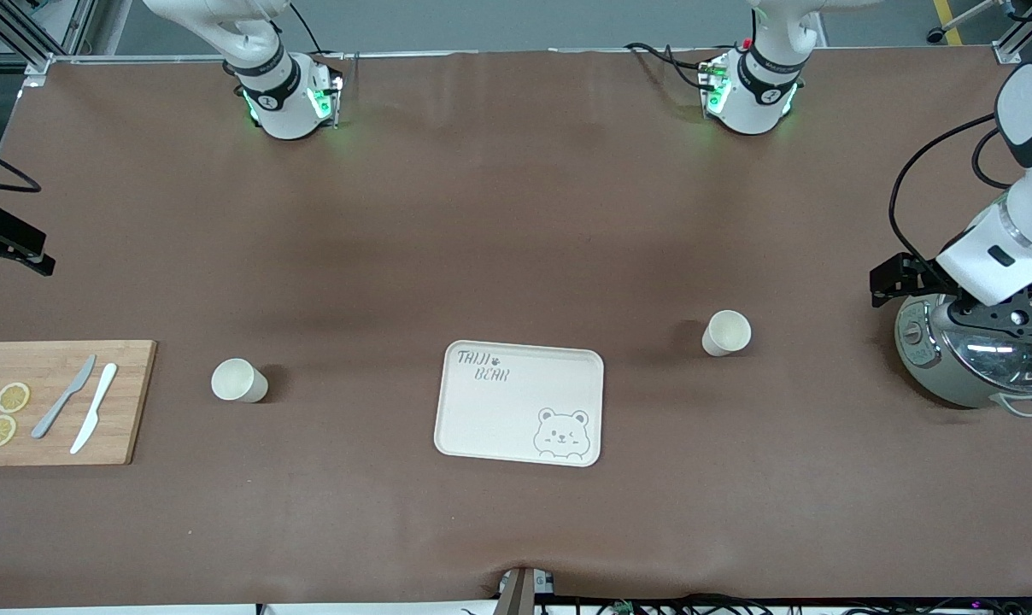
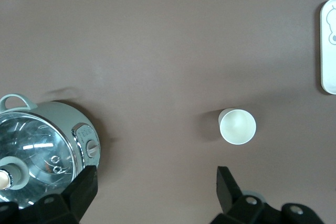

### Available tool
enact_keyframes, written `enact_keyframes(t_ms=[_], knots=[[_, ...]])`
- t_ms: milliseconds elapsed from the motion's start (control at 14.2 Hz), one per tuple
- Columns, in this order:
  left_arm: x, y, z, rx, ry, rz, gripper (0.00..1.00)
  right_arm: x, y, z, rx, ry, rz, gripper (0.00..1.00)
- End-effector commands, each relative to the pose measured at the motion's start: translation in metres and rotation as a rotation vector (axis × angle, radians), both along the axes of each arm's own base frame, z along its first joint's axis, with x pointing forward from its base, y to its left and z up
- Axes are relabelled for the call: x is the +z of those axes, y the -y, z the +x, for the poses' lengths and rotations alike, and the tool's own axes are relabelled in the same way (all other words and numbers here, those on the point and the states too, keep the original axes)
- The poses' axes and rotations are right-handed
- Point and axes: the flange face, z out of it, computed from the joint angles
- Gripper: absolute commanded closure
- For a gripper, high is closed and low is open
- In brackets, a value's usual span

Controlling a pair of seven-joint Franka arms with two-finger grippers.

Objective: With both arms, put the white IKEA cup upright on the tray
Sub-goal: 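Move the left gripper down over the white cup beside the pot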

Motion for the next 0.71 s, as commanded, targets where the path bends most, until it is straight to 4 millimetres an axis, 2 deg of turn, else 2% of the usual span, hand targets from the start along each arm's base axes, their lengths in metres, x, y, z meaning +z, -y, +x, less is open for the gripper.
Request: enact_keyframes(t_ms=[0, 212, 283, 424, 636], knots=[[0.004, 0.009, 0.0, -0.01, 0.013, 0.012, 0.0, -0.002, 0.0, -0.001, -0.015, -0.006, 0.017, 0.0], [0.001, 0.013, 0.0, -0.017, 0.008, 0.007, 0.0, -0.003, 0.001, 0.0, -0.015, -0.009, 0.017, 0.0], [-0.007, 0.024, 0.001, -0.036, -0.003, 0.004, 0.0, -0.003, 0.001, 0.0, -0.015, -0.01, 0.017, 0.0], [-0.034, 0.03, -0.001, -0.046, -0.026, 0.004, 0.0, -0.006, 0.001, 0.0, -0.015, -0.016, 0.018, 0.0], [-0.09, 0.034, -0.013, -0.036, 0.009, -0.005, 0.0, -0.011, 0.0, 0.0, -0.014, -0.028, 0.019, 0.0]])
